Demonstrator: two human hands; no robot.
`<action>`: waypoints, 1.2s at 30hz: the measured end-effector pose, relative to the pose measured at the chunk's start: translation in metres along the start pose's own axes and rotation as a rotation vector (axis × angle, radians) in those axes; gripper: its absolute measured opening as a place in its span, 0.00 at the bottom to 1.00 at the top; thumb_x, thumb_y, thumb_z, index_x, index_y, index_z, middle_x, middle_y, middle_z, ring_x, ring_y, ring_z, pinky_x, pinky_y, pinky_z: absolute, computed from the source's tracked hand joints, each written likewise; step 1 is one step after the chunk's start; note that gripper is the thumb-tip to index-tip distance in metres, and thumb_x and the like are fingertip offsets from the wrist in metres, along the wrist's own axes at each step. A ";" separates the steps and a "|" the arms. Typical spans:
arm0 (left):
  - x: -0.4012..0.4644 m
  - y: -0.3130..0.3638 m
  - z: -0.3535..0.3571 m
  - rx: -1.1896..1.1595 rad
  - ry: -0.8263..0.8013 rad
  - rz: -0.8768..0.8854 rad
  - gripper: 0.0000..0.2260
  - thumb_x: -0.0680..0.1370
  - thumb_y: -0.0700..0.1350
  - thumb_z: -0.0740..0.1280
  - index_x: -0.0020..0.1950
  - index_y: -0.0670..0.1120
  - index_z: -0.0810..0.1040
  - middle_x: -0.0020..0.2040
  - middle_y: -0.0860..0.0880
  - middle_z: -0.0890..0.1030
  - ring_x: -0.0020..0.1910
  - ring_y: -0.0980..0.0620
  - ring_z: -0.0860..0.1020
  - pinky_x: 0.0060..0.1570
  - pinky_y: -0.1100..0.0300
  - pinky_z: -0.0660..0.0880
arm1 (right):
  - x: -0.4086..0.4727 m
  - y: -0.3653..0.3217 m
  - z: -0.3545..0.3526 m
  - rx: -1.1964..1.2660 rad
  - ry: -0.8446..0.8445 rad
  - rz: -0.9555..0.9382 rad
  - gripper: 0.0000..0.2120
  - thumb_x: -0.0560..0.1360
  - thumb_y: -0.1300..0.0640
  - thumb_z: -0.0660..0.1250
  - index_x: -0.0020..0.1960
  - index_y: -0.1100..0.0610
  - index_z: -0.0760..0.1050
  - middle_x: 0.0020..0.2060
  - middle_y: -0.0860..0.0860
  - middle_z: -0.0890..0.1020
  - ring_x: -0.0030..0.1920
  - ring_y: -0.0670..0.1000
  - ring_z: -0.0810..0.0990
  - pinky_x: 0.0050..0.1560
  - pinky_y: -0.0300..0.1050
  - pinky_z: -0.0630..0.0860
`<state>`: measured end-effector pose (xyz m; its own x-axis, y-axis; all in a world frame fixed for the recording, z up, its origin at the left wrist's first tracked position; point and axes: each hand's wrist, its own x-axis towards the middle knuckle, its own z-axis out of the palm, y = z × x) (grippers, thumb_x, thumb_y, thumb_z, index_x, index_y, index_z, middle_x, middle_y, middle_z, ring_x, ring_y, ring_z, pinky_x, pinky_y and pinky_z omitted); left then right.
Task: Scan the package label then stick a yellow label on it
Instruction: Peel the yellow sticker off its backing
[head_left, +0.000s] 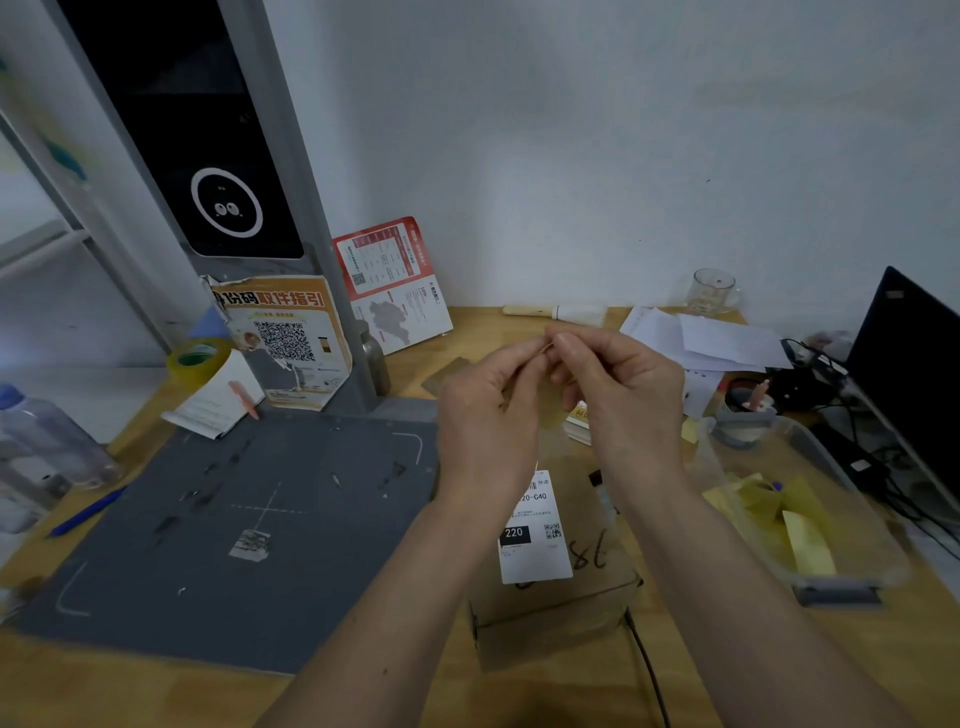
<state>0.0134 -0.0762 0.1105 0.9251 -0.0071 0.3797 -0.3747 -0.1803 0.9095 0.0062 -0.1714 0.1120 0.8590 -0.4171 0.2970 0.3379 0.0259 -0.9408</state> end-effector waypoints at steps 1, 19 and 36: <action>0.000 0.000 0.000 -0.013 -0.002 -0.002 0.10 0.78 0.41 0.67 0.55 0.51 0.83 0.42 0.65 0.81 0.44 0.70 0.79 0.44 0.77 0.71 | 0.000 0.001 0.000 -0.004 0.002 -0.004 0.05 0.74 0.65 0.67 0.44 0.59 0.82 0.30 0.55 0.78 0.29 0.50 0.72 0.30 0.38 0.73; 0.001 0.000 -0.005 -0.003 0.020 0.018 0.09 0.77 0.39 0.67 0.53 0.50 0.84 0.44 0.56 0.84 0.46 0.57 0.81 0.45 0.71 0.75 | -0.002 0.000 0.004 0.051 -0.018 0.031 0.06 0.73 0.67 0.69 0.43 0.59 0.82 0.31 0.54 0.80 0.31 0.48 0.77 0.36 0.39 0.76; -0.002 -0.001 -0.007 0.021 0.042 0.004 0.09 0.77 0.38 0.67 0.53 0.49 0.84 0.46 0.53 0.84 0.45 0.61 0.80 0.44 0.74 0.73 | -0.005 0.001 0.007 0.094 0.019 0.078 0.06 0.72 0.68 0.69 0.42 0.58 0.82 0.32 0.55 0.81 0.32 0.49 0.78 0.37 0.41 0.78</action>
<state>0.0117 -0.0695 0.1096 0.9200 0.0337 0.3906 -0.3766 -0.2009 0.9043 0.0049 -0.1629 0.1105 0.8766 -0.4280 0.2199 0.3059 0.1430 -0.9412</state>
